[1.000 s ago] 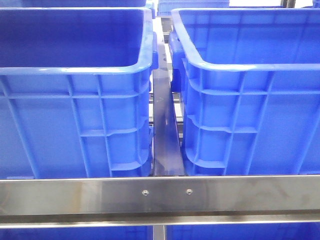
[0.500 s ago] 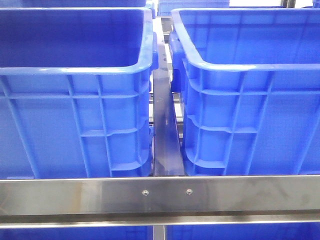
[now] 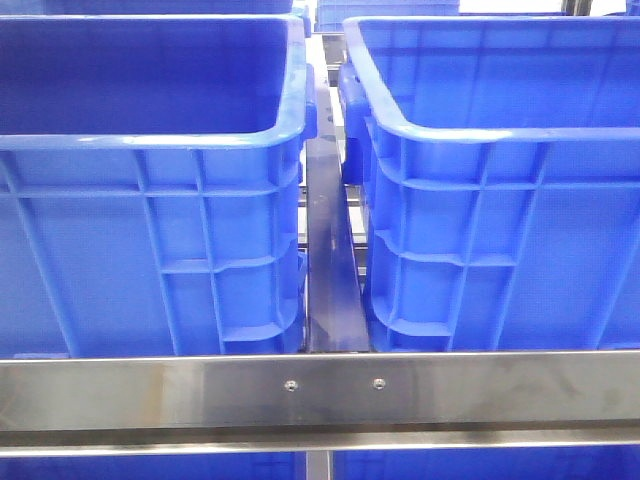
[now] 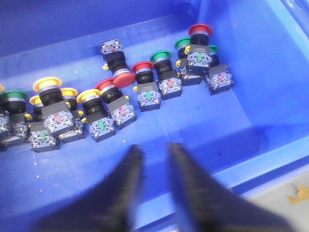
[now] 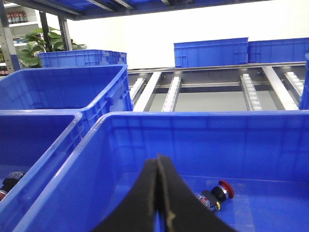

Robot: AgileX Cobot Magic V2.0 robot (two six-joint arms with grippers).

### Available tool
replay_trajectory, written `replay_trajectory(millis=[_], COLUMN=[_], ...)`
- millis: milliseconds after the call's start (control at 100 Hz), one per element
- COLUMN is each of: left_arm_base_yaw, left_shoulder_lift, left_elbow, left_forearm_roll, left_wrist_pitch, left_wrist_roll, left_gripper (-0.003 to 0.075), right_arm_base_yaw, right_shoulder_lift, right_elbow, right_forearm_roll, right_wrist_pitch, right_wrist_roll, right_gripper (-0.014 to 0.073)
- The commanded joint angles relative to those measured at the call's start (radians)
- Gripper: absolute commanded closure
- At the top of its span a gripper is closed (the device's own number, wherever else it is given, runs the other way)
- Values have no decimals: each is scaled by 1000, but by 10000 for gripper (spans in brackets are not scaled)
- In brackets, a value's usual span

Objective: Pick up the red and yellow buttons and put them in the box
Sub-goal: 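Lower the left gripper onto a yellow mushroom-cap button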

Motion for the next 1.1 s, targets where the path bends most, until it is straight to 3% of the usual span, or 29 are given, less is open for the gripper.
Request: replay_trajectory(millis=[0,60,120,310,710,1090], left_arm_base_yaw=[-7,-7,-7,1,201,213], left_shoulder_lift=[-5,-3,7,87,407,644], left_elbow=[-28,-28,-28,-43,-189,-287], left_forearm_roll=[-16,-16,-16,-12,-12,53], left_wrist_pitch=[-96,-111,-123,-152,-186,-208], left_wrist_roll=[-14,-17,-40,-89,-113,-111], left_gripper=[315,240,214,214,214,216], right_arm_base_yaw=[2,2,2,2,2,2], right_shoulder_lift=[3,3,3,3,3,3], right_elbow=[-25,-25,-25,-25,-23,-15], right_forearm_roll=[11,11,11,11,11,11], right_wrist_pitch=[-19,-19,-19,-19,-19,-19], right_wrist_roll=[-12,-12,-12,-12,-12,-12], right_gripper=[658,658,658,658,658,661])
